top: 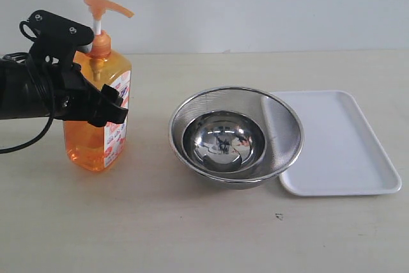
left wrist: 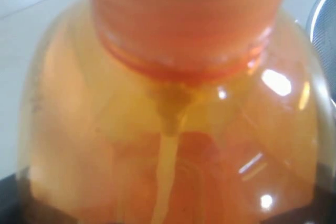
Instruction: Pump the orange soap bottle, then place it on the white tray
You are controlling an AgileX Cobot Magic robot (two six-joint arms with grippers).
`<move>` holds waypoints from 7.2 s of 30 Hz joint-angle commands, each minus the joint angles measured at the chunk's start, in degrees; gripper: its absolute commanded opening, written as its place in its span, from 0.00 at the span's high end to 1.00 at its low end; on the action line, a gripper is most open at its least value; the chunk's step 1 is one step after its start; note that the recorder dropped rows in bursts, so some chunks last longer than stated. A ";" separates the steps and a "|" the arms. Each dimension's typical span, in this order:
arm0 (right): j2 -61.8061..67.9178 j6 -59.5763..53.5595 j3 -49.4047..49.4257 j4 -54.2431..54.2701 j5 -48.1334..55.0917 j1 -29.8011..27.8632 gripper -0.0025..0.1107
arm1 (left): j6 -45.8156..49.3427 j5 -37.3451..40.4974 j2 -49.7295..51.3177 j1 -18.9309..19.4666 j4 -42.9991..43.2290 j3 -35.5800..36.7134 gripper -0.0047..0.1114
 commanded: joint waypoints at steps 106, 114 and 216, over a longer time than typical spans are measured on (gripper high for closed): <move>-2.80 -13.31 13.06 36.54 -4.46 -17.38 0.98 | -25.98 -38.13 14.43 -26.16 11.52 -5.99 0.92; -0.71 -12.27 13.06 34.57 -5.39 -15.51 0.98 | -25.98 -38.25 14.43 -26.16 11.52 -5.99 0.92; 2.34 -5.95 13.06 30.36 0.27 -12.46 0.98 | -27.25 -35.25 14.43 -26.16 13.98 -6.08 0.92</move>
